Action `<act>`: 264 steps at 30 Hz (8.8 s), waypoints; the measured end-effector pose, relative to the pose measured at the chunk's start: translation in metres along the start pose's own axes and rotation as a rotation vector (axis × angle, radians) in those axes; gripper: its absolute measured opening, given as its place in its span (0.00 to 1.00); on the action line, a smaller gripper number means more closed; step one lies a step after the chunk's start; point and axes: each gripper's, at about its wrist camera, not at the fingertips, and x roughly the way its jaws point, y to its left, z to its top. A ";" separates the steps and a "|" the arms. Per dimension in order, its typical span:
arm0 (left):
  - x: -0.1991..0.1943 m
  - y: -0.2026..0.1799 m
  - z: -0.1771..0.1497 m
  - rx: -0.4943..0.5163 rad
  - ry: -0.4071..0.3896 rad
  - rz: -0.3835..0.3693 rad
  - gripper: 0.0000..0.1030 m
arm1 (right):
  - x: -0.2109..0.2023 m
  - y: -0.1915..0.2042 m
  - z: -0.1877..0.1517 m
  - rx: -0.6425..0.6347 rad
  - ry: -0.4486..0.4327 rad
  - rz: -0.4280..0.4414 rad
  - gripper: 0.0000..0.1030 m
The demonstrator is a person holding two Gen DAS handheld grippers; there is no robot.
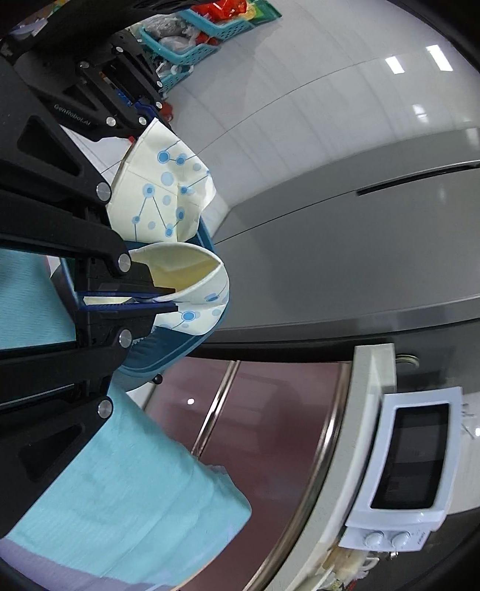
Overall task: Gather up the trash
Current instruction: 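Open both grippers to drop the paper cups into the bin, then return both tools to the remaining trash on the table, then grasp the white tissue with the left gripper while the right gripper grasps a gold wrapper, then carry the tissue and gold wrapper toward the blue bin with both grippers, then open both grippers to drop the tissue and wrapper into the bin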
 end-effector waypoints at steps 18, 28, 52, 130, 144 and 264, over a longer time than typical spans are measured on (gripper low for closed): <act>0.075 -0.012 0.012 0.013 0.095 0.017 0.53 | 0.061 -0.007 0.005 0.001 0.173 -0.068 0.21; 0.052 -0.013 0.015 0.014 0.054 0.021 0.66 | 0.030 -0.018 0.003 0.038 0.102 -0.052 0.21; -0.114 -0.074 0.019 0.054 -0.152 -0.140 0.95 | -0.163 -0.052 -0.067 0.118 -0.269 -0.153 0.92; -0.065 -0.531 -0.059 0.426 0.336 -0.901 0.88 | -0.287 -0.337 -0.256 0.556 -0.072 -0.415 0.57; -0.062 -0.536 -0.066 0.408 0.354 -0.928 0.31 | -0.285 -0.336 -0.265 0.549 -0.059 -0.348 0.06; 0.059 -0.007 0.018 -0.045 0.121 -0.195 0.01 | 0.053 -0.005 0.011 -0.075 0.208 -0.013 0.04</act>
